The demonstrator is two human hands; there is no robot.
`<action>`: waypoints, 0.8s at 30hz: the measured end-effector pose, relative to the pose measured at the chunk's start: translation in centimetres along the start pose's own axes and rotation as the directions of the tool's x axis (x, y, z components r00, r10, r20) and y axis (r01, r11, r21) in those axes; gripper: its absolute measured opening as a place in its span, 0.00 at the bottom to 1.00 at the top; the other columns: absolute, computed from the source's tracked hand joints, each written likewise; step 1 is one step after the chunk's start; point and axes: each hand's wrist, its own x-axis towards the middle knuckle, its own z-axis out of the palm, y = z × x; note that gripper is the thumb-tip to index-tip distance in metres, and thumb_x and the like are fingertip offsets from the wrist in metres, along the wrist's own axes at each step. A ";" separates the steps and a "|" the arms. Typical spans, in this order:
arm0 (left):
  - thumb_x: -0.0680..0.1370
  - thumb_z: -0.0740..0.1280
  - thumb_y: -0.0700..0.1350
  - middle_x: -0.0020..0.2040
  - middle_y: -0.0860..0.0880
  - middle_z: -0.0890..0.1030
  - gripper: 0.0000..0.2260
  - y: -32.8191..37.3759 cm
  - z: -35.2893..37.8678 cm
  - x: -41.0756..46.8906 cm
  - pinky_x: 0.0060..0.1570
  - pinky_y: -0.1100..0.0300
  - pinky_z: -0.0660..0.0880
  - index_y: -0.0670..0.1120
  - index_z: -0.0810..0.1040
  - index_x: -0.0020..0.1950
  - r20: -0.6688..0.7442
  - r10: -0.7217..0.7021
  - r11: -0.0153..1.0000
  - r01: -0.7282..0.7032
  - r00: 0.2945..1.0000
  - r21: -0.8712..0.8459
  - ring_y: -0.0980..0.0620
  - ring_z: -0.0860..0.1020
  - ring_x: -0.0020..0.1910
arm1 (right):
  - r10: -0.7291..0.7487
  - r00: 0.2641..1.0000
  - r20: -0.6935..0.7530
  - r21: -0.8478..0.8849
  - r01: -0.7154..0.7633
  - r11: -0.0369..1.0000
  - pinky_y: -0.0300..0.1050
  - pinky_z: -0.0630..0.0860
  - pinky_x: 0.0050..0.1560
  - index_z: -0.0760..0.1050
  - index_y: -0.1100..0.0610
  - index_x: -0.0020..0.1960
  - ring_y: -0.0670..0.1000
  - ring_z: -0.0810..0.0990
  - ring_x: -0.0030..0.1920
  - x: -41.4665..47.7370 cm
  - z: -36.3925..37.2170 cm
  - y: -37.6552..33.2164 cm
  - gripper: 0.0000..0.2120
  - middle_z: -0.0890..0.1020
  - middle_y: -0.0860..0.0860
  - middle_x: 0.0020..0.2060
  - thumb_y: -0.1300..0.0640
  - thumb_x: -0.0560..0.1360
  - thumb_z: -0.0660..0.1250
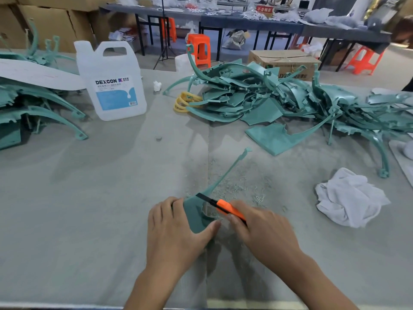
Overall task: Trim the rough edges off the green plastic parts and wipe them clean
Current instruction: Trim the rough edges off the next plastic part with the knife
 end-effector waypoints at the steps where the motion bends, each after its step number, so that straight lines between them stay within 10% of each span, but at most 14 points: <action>1: 0.66 0.57 0.77 0.58 0.48 0.75 0.41 -0.1 0.1 0.0 0.64 0.50 0.67 0.45 0.76 0.61 -0.002 0.002 1.000 -0.002 1.000 -0.002 0.44 0.71 0.59 | 0.008 1.000 -0.011 -0.010 -0.008 1.000 0.49 0.73 0.37 0.67 0.40 0.62 0.53 0.83 0.45 0.3 -0.1 0.2 0.17 0.82 0.45 0.44 0.33 0.81 0.51; 10: 0.65 0.57 0.79 0.58 0.53 0.69 0.38 0.1 0.1 0.0 0.67 0.55 0.62 0.50 0.71 0.61 0.029 0.001 0.999 0.000 1.000 -0.033 0.50 0.66 0.60 | -0.026 0.920 -0.392 -0.147 -0.035 0.989 0.45 0.70 0.28 0.76 0.45 0.66 0.58 0.80 0.32 3.2 -4.7 2.5 0.16 0.78 0.49 0.36 0.42 0.82 0.60; 17: 0.66 0.59 0.77 0.54 0.50 0.73 0.36 0.0 0.2 0.1 0.64 0.51 0.67 0.47 0.74 0.56 -0.015 0.018 0.999 -0.018 1.000 -0.034 0.47 0.70 0.56 | -0.085 0.996 -0.039 -0.129 0.080 0.988 0.49 0.68 0.37 0.66 0.39 0.68 0.55 0.82 0.46 0.8 -2.6 -0.7 0.28 0.71 0.47 0.41 0.31 0.79 0.37; 24: 0.66 0.58 0.78 0.55 0.50 0.73 0.38 -0.1 0.4 -0.1 0.65 0.51 0.67 0.47 0.74 0.58 -0.009 0.017 0.999 -0.018 1.000 -0.045 0.47 0.70 0.57 | -0.117 0.984 0.136 -0.305 0.154 0.940 0.46 0.61 0.31 0.74 0.44 0.57 0.52 0.75 0.37 4.2 -6.3 -0.4 0.25 0.73 0.46 0.37 0.33 0.83 0.42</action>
